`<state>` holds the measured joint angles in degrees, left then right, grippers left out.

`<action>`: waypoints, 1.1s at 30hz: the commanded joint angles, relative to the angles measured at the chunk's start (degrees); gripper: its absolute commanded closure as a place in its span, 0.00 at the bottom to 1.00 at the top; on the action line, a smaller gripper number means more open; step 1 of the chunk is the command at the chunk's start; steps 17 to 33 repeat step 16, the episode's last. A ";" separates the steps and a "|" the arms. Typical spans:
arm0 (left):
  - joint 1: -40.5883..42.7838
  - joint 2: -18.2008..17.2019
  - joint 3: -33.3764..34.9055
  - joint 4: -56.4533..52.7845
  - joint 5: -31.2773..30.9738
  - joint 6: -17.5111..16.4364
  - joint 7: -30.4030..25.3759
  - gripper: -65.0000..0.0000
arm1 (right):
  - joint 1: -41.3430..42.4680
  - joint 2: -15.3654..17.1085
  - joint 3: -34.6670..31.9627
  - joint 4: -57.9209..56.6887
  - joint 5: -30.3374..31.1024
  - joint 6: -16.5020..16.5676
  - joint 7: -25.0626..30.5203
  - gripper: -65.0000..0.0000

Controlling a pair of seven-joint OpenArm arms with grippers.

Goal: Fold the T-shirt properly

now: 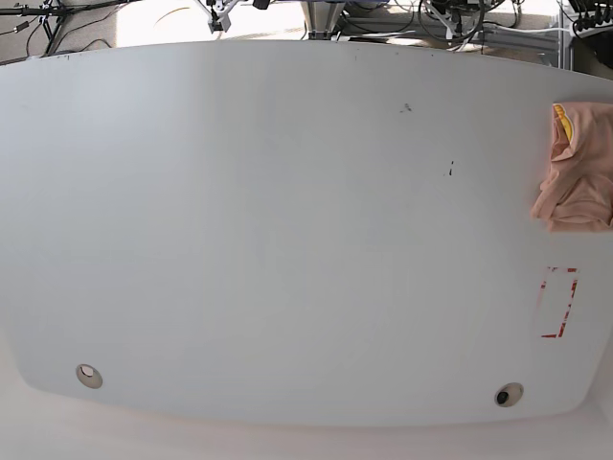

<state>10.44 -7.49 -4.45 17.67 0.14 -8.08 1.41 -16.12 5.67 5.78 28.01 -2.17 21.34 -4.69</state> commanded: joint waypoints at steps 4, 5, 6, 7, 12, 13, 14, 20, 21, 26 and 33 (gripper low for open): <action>0.42 0.06 0.10 -0.04 0.17 0.03 0.04 0.84 | 0.34 0.09 -2.66 0.08 0.28 -2.40 0.16 0.82; 0.33 0.06 0.10 -0.04 0.17 0.03 0.04 0.84 | 0.52 0.09 -3.10 0.08 0.28 -2.40 0.16 0.82; 0.33 0.15 0.10 -0.04 0.25 0.03 0.04 0.84 | 0.60 0.09 -3.45 0.08 0.37 -2.49 0.16 0.82; 0.33 0.15 0.10 -0.04 0.25 0.03 0.04 0.84 | 0.60 0.00 -3.72 0.08 0.37 -2.57 0.16 0.82; 0.33 0.94 0.10 -0.04 0.25 0.03 0.13 0.84 | 0.60 -0.35 -4.07 0.08 0.37 -2.57 0.34 0.82; 0.33 1.11 0.10 -0.04 0.25 0.03 0.13 0.84 | 0.69 -0.35 -4.07 0.08 0.46 -2.57 0.34 0.82; 0.33 1.11 0.10 -0.04 0.25 0.03 0.13 0.84 | 0.69 -0.35 -4.07 0.08 0.55 -2.57 0.34 0.82; 0.33 1.20 0.10 -0.04 0.25 0.03 0.13 0.84 | 0.69 -0.44 -4.07 0.08 0.72 -2.57 0.34 0.82; 0.33 1.20 0.10 -0.04 0.25 0.03 0.13 0.84 | 0.69 -0.44 -4.07 0.08 0.72 -2.57 0.34 0.82; 0.33 1.20 0.10 -0.04 0.25 0.03 0.13 0.84 | 0.69 -0.44 -4.07 0.08 0.72 -2.57 0.34 0.82; 0.33 1.20 0.10 -0.04 0.25 0.03 0.13 0.84 | 0.69 -0.44 -4.07 0.08 0.72 -2.57 0.34 0.82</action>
